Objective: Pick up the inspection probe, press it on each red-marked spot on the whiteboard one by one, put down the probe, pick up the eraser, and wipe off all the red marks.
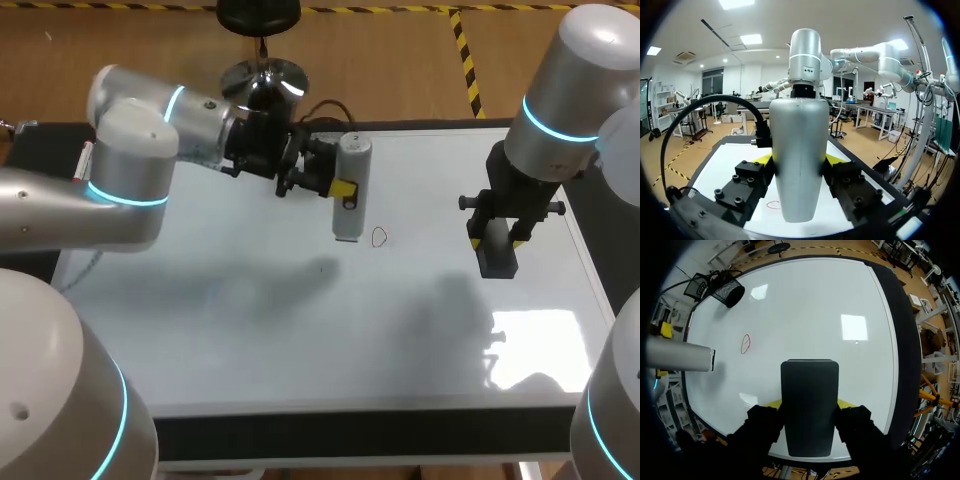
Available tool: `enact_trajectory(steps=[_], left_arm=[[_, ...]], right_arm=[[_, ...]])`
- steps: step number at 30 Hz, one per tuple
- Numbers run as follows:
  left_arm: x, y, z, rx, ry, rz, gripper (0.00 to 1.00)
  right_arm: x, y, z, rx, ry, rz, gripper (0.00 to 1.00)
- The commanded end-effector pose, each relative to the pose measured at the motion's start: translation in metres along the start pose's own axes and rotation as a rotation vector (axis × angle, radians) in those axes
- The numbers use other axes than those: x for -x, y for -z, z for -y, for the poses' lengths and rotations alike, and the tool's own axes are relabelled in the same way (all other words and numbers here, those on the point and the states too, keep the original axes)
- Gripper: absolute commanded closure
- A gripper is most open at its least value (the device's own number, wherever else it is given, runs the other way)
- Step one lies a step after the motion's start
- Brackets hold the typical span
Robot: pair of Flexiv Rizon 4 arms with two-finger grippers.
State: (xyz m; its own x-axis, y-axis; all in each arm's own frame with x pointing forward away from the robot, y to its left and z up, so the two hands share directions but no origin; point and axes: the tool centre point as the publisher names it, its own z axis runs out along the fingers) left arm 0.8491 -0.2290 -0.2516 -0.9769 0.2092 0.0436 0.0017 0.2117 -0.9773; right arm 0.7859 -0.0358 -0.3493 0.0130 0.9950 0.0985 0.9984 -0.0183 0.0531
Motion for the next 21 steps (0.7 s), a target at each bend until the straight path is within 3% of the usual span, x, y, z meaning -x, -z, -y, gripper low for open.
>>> enact_trajectory(steps=[1,21], left_arm=[[-0.011,0.015,0.002,-0.001,-0.002,0.018,1.00],[-0.023,0.066,-0.008,0.005,-0.015,0.063,1.00]], right_arm=[[0.001,0.000,0.000,0.001,0.001,-0.002,1.00],[0.001,0.000,0.000,0.001,0.001,-0.002,1.00]])
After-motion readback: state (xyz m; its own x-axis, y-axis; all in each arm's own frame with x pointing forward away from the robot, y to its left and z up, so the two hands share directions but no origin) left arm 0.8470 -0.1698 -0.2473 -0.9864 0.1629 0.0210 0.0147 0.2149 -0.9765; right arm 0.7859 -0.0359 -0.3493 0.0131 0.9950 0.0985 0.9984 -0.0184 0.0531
